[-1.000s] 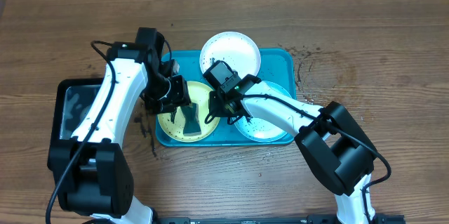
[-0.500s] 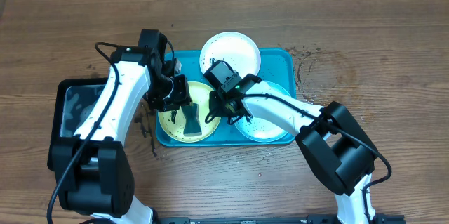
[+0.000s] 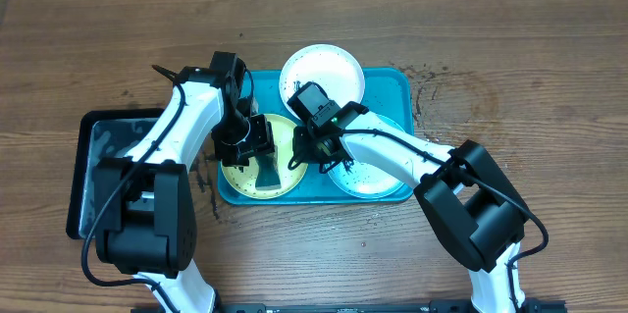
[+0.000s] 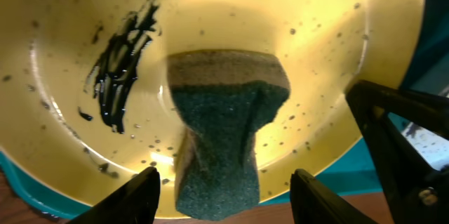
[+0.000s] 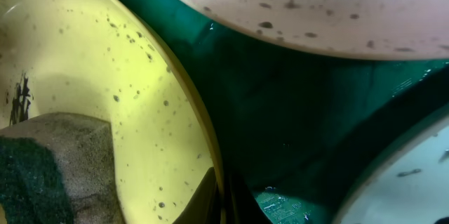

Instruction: Clean dirty plates on tray and stack at the side

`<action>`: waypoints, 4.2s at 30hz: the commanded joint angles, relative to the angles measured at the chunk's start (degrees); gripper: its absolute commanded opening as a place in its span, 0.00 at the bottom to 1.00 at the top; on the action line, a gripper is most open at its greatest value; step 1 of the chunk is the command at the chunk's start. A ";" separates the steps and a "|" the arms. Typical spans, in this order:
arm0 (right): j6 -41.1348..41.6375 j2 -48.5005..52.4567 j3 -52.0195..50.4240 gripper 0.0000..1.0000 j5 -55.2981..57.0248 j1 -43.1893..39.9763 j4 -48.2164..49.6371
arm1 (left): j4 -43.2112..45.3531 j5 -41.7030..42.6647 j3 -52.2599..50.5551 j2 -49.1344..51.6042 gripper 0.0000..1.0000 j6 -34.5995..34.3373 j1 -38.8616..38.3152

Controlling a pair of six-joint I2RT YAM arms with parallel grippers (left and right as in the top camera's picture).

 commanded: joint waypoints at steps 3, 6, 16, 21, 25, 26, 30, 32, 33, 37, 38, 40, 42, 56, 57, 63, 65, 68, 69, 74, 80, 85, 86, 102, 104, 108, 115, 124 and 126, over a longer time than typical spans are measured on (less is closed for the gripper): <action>0.07 0.35 -0.50 0.04 0.44 -0.28 0.22 | 1.07 -1.62 -0.90 0.68 0.59 -1.53 -0.72; 0.04 0.35 -0.50 0.04 0.44 -0.28 0.22 | 2.93 -1.62 -2.36 0.70 0.56 -3.02 -1.46; -0.13 0.35 -0.50 0.04 0.44 -0.28 0.22 | 5.35 -1.64 -5.18 0.70 0.31 -3.34 -2.25; -0.13 0.35 -0.50 0.04 0.59 -0.28 0.04 | 6.71 -1.66 -5.27 0.70 0.18 -3.34 -2.25; -0.13 0.35 -0.50 0.04 0.59 -0.28 0.02 | 9.40 -2.49 -7.19 0.74 0.16 -3.06 -2.25; -0.13 0.35 -0.50 0.04 0.59 -0.28 0.00 | 10.58 -2.51 -8.26 0.74 0.15 -3.08 -2.23; -0.15 0.35 -0.50 0.04 0.59 -0.28 0.00 | 12.87 -8.98 -10.86 0.74 0.04 -3.15 -2.23; -0.15 0.35 -0.50 0.04 0.59 -0.28 -0.02 | 12.68 -15.45 -10.86 0.74 0.04 -3.13 -2.23; -0.15 0.35 -0.50 0.04 0.59 -0.28 -0.07 | 12.55 -19.47 -10.84 0.74 0.04 -3.13 -2.21; -0.13 0.35 -0.50 0.04 0.59 -0.28 -0.02 | 12.39 -29.94 -10.67 0.74 0.04 -3.13 -1.68; -0.13 0.35 -0.50 0.04 0.61 -0.28 0.00 | 12.41 -31.41 -10.38 0.74 0.04 -3.13 -1.51; -0.15 0.35 -0.50 0.04 0.59 -0.28 -0.02 | 12.33 -33.07 -9.53 0.74 0.04 -3.08 -1.29; -0.15 0.35 -0.50 0.04 0.59 -0.28 -0.02 | 12.02 -34.03 -8.07 0.74 0.04 -3.02 -1.27; -0.13 0.35 -0.50 0.04 0.59 -0.28 0.02 | 14.56 -2.32 -0.63 0.85 0.04 -3.19 -1.53; -0.13 0.35 -0.50 0.04 0.59 -0.28 0.04 | 15.58 -0.42 -1.11 0.96 0.04 -3.69 -1.53; -0.15 0.35 -0.50 0.04 0.59 -0.28 0.02 | 16.85 -2.29 -1.77 2.91 0.04 -6.16 -1.51; -0.15 0.35 -0.50 0.04 0.59 -0.28 0.02 | 16.76 -2.45 -1.77 4.48 0.04 -6.12 -1.49; -0.15 0.35 -0.50 0.04 0.59 -0.28 0.02 | 15.85 -6.21 -1.77 6.54 0.04 -6.14 -1.46; -0.15 0.35 -0.50 0.04 0.59 -0.28 0.00 | 15.15 -8.85 -1.77 7.19 0.04 -6.14 -1.38; -0.15 0.35 -0.50 0.04 0.61 -0.28 -0.15 | 8.24 -29.11 -1.44 7.26 0.04 -6.19 0.02; -0.15 0.35 -0.50 0.04 0.61 -0.28 0.02 | 3.85 -42.93 -0.17 6.38 0.04 -6.19 0.66; -0.15 0.35 -0.42 0.04 0.59 -0.28 0.24 | 1.75 -41.99 2.78 4.96 0.04 -7.67 0.66; -0.15 0.33 -0.31 0.04 0.57 -0.28 0.24 | 1.22 -40.72 3.74 4.66 0.04 -7.69 0.66; -13.64 -4.33 14.58 0.04 5.33 -0.17 -11.65 | -3.63 -15.23 17.46 -14.71 0.04 -8.68 10.36; -15.93 -5.60 17.97 0.04 13.05 0.09 -15.65 | -4.85 -15.28 17.46 -17.33 0.04 -8.72 16.26; -22.36 -6.03 23.96 0.04 26.56 1.62 -21.40 | -7.45 -12.44 17.40 -18.21 0.04 -9.53 26.40; -35.01 -6.03 30.21 0.04 49.24 8.24 -24.00 | -7.56 -8.92 14.12 -18.05 0.04 -9.64 37.81; -45.92 -6.03 30.36 0.04 72.06 19.32 -19.54 | -5.38 -8.92 10.84 -17.70 0.04 -9.84 40.39; -48.48 -6.01 30.36 0.04 75.58 21.33 -17.77 | -5.38 -8.92 10.84 -17.70 0.04 -9.84 40.39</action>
